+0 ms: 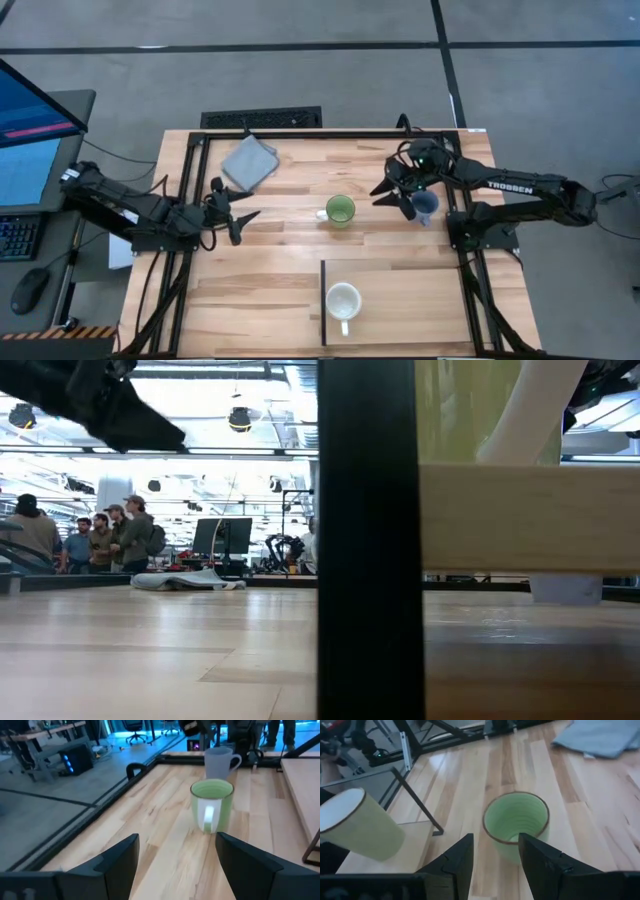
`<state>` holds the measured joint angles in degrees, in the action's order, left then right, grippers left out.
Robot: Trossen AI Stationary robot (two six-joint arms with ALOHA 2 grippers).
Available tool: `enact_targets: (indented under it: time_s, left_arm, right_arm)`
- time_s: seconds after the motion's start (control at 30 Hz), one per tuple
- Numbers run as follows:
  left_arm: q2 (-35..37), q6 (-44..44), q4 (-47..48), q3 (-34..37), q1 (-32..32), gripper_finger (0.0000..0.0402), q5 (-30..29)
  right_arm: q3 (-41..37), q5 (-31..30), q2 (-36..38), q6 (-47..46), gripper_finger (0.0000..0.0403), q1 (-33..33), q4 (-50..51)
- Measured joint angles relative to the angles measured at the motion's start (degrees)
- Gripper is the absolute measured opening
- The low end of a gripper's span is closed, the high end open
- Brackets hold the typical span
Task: Stack small to large cups/mugs on shelf
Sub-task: Put the green cup on the table
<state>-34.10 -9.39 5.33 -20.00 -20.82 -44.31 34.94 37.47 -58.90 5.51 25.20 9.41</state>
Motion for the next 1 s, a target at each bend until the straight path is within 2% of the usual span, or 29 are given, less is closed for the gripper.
enact_targets:
  time_s: [0.27,0.37,0.57,0.7,0.83,1.0]
  left_arm:
    - [0.80,-1.67,-1.93,3.17,0.00,0.0254,-0.58]
    - [0.77,-1.35,-1.97,3.31,0.00,0.0254,-0.68]
    - [0.80,-1.31,-2.26,3.31,0.00,0.0254,-0.70]
    - [0.77,-1.31,-2.21,3.31,0.00,0.0254,-0.70]
    - [0.77,-1.31,-1.87,3.31,0.00,0.0254,-0.68]
    - [0.75,-1.31,-1.80,3.31,0.00,0.0254,-0.68]
  right_arm:
    - [0.00,0.00,-0.02,-1.72,0.0178,-2.12,0.28]
    - [0.00,0.00,-0.02,-5.22,0.0178,-3.30,0.20]
    - [0.00,-0.08,-0.02,-5.96,0.0178,-5.13,-0.07]
    - [0.00,-3.50,-0.02,-6.02,0.0182,-6.32,-1.59]
    - [0.00,-8.77,-0.02,-6.02,0.0206,-6.84,-2.64]
    - [0.00,-12.01,-0.02,-6.07,0.0252,-6.72,-2.58]
